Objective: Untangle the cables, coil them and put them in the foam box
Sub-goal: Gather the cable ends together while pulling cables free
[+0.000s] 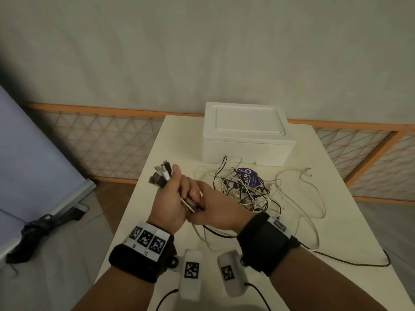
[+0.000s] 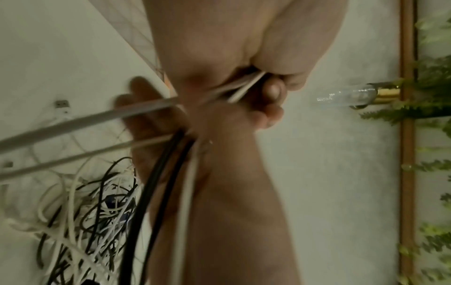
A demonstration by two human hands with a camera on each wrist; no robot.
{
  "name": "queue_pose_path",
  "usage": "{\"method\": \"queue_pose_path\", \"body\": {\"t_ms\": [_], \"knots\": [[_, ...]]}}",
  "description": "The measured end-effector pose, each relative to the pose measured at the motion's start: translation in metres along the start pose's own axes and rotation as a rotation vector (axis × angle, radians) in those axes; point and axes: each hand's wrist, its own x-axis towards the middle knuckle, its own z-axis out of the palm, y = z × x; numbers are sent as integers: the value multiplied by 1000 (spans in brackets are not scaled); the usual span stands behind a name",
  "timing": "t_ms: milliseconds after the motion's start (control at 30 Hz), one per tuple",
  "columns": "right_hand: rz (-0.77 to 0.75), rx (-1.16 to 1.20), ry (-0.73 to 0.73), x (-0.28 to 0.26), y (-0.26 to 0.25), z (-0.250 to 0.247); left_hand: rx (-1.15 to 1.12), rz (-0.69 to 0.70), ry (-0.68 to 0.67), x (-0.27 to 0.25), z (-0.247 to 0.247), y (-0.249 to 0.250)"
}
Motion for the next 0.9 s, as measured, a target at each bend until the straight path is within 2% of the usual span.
{"method": "queue_pose_path", "body": {"t_ms": [100,167,267,367,467,533,633,700,767,867,900], "knots": [[-22,-115,-139,-12,17,14,-95,-3,20,-4,-18,5],[-54,-193,-131,-22,32,14,-171,-29,107,-4,-34,8],[-46,-434,-123,-38,70,-3,-300,-72,211,1,-69,17],[160,-474,-111,-63,113,-20,-314,-113,294,7,-95,13],[332,-432,-73,-83,137,-30,-232,-202,356,9,-100,-8],[373,-281,22,-85,135,-34,-172,-280,357,9,-93,-24],[287,-50,376,-66,116,-43,-75,-333,318,12,-75,-38],[247,-219,524,-42,106,-48,-48,-337,273,16,-61,-41],[267,-445,473,-18,107,-47,-32,-343,223,19,-48,-41],[375,-714,184,8,117,-32,-23,-372,156,23,-35,-41],[387,-763,148,13,117,-29,-14,-382,140,24,-31,-41]]}}
